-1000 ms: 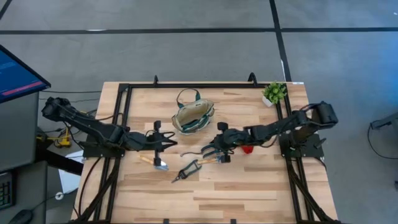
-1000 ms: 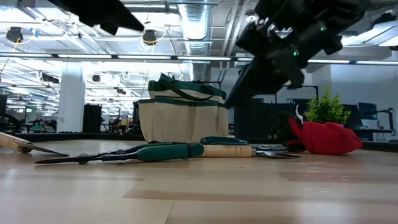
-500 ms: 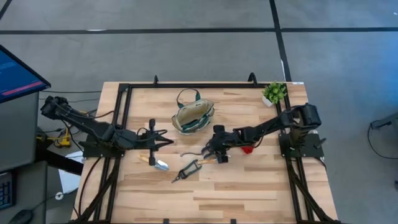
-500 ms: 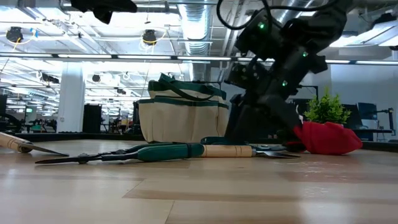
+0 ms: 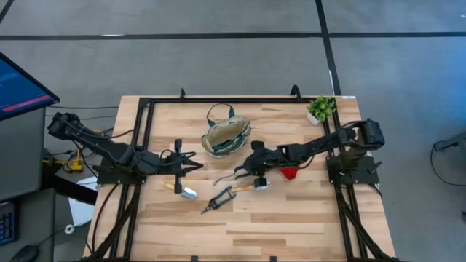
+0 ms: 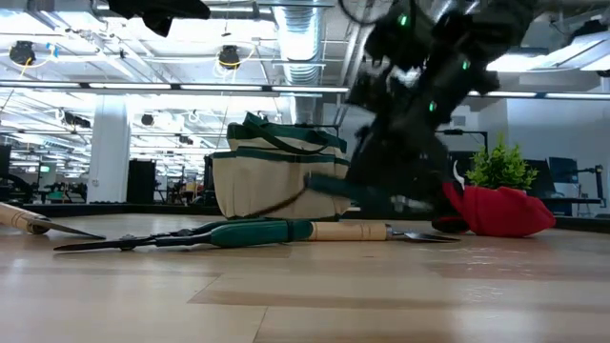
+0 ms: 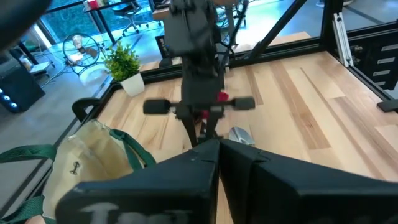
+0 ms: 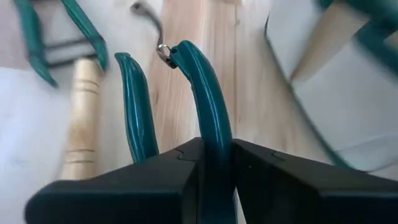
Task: Pick & Place Garden tools in Gardening bag
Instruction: Put the top green shear scissors into the brown gardening bag
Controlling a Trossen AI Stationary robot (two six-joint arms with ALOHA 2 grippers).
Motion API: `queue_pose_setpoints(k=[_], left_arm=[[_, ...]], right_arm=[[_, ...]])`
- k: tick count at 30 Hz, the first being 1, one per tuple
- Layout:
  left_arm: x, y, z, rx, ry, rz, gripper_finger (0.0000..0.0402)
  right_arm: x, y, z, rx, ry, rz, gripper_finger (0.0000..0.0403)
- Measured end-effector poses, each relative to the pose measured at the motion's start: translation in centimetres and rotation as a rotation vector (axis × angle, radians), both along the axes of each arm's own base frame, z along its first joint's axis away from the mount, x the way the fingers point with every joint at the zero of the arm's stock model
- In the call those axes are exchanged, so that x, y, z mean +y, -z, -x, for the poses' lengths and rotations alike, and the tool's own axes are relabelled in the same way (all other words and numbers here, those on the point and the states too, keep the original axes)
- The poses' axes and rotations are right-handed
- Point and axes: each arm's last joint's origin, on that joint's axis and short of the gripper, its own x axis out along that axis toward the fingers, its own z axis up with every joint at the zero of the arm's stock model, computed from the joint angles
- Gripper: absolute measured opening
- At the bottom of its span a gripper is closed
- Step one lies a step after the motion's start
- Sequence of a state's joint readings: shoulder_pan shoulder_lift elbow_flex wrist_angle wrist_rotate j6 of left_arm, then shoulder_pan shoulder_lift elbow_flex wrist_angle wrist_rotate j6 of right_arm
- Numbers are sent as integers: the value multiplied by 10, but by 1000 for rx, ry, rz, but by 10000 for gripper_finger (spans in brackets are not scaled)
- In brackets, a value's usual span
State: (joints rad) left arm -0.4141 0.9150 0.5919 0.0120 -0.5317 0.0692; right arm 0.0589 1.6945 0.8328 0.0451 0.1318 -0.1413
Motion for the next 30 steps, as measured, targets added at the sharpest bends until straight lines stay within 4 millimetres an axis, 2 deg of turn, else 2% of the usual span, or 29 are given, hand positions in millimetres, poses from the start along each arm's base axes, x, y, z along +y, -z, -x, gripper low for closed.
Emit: queue_pose_setpoints(k=[5,10,16,22,26,29,30], left_arm=[[0,0,0,0,0,0,3],[0,0,0,0,0,0,3],[0,0,0,-2,1,1,3],[0,0,0,-3,1,2,3],[0,0,0,-3,2,2,3],[0,0,0,-3,1,1,3],[0,0,0,-3,2,2,3]], right_arm=[[1,-48,0,-27,-30,35,49],[0,-100,-12,-103,-92,201,49],[-28,-139,-26,-217,-90,329,49],[-65,-154,-28,-298,-40,348,49],[-83,-143,-35,-300,-9,345,49],[-92,-138,-48,-374,-5,338,49],[-96,-131,-47,-340,-11,322,49]])
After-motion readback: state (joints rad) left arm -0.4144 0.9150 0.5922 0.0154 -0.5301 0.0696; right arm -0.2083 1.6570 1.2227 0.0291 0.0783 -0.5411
